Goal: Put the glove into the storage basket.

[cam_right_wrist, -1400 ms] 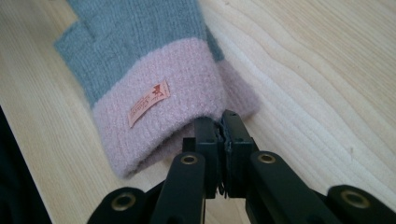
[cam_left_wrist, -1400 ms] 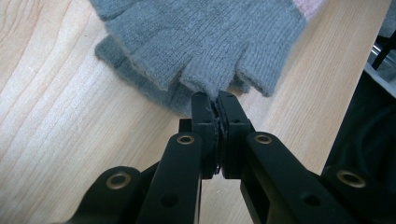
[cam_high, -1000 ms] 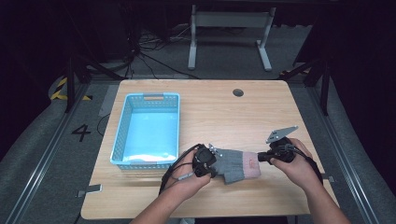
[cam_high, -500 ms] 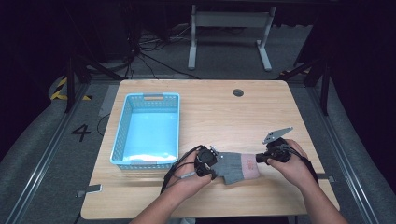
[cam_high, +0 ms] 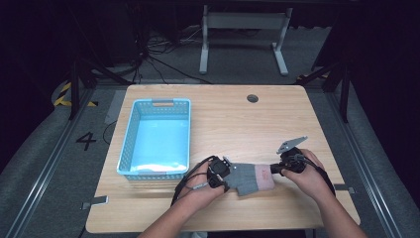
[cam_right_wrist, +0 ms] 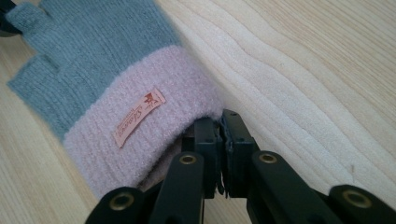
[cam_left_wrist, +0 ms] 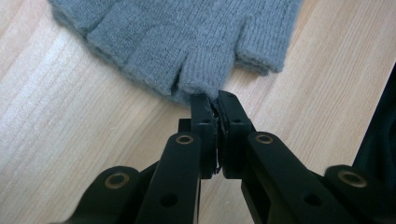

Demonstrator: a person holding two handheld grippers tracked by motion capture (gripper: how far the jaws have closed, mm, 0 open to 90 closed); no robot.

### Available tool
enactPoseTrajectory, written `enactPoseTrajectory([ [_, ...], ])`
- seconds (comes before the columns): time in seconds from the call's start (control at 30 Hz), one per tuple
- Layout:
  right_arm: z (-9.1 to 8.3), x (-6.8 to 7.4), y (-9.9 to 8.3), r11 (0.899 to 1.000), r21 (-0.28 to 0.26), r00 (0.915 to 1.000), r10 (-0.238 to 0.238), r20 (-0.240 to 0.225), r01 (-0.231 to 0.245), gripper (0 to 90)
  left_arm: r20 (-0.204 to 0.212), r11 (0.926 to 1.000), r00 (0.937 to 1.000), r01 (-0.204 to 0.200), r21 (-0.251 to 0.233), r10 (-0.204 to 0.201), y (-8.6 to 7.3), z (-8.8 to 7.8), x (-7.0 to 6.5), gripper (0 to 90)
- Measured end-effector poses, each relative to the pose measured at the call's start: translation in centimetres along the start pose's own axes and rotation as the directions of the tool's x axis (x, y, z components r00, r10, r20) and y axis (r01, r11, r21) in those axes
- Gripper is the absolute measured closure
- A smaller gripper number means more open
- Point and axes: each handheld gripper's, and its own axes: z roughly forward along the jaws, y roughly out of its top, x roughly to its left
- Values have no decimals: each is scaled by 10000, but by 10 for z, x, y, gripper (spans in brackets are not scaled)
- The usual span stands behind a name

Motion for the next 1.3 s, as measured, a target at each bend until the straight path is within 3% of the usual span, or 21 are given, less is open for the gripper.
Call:
enactPoseTrajectory([
  [0.23,-9,-5,-6,10000,-61,9992,57,400,-55,784,-52,9995,9999,147,266,-146,-2,-5,1,709],
  [0.4,-19,-7,-9,9995,-265,9985,202,503,-189,752,-179,10000,9998,75,-9,-75,-1,-15,-1,652],
  [0.7,-31,-7,-13,9990,-310,9981,334,522,-318,737,-247,9966,9986,-492,-661,477,7,-35,-13,614],
  [0.93,-41,-10,-21,9968,-421,9959,697,584,-673,724,-342,9931,9978,-593,-1007,561,21,-37,-18,552],
  [1.07,-48,-12,-25,9953,-541,9944,837,643,-803,721,-393,9899,9966,-769,-1189,727,31,-36,-21,456],
  [1.3,-59,-13,-32,9910,-821,9908,1123,753,-1061,702,-499,9886,9928,-1135,-992,1090,47,-30,-22,416],
])
